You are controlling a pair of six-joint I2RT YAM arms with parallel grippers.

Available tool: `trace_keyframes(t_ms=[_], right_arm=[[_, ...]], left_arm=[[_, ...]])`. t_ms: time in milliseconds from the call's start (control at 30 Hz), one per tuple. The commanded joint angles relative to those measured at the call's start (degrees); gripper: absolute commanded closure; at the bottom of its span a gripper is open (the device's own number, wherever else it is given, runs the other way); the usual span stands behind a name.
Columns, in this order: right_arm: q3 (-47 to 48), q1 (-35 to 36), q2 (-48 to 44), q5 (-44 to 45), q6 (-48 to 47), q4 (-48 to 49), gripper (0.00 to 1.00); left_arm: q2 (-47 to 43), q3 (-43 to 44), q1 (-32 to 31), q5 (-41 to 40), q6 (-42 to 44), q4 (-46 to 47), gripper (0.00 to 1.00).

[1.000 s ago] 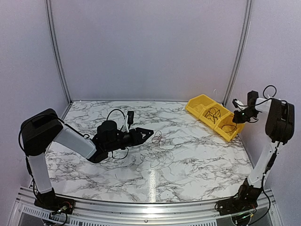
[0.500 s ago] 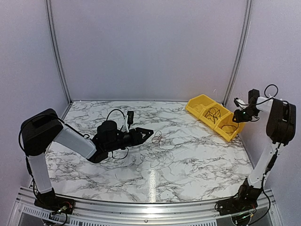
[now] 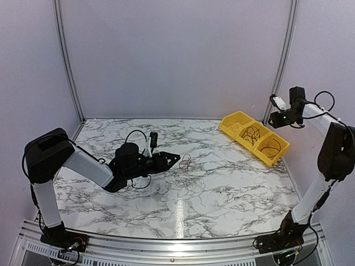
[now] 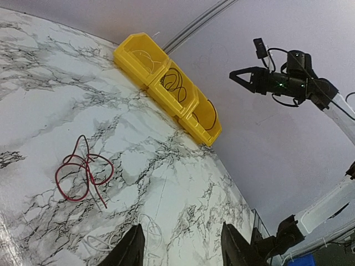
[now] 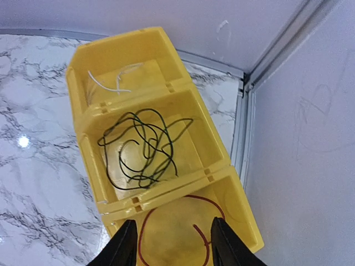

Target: Untangle the cables

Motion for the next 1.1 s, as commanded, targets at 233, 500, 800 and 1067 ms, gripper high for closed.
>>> trace_keyframes(t_ms=[233,500,800,1067], right_arm=[[-2.4,18.4,-5.4,-18.5,-2.9,2.3,0.56],[-7.0,28.7,0.4,-24.8,-5.4,3.5,0.67],[-9.8,31.3,3.7,-31.8,-9.7,-0.1,0.66],[-9.3,33.2,8.0,-29.5,-9.4,-0.4,0.63]], left_arm=[[-2.2,4.4,0.0,-6.5,9.2,-21.3,0.54],[1.0,12.7,0.4,-8.8,16.6,-33.2,0.56],[4.0,18.4,1.1,-7.6,16.6,-37.4,0.57],[7.4,21.8,1.6,-6.4,18.6,-40.1,0.55]])
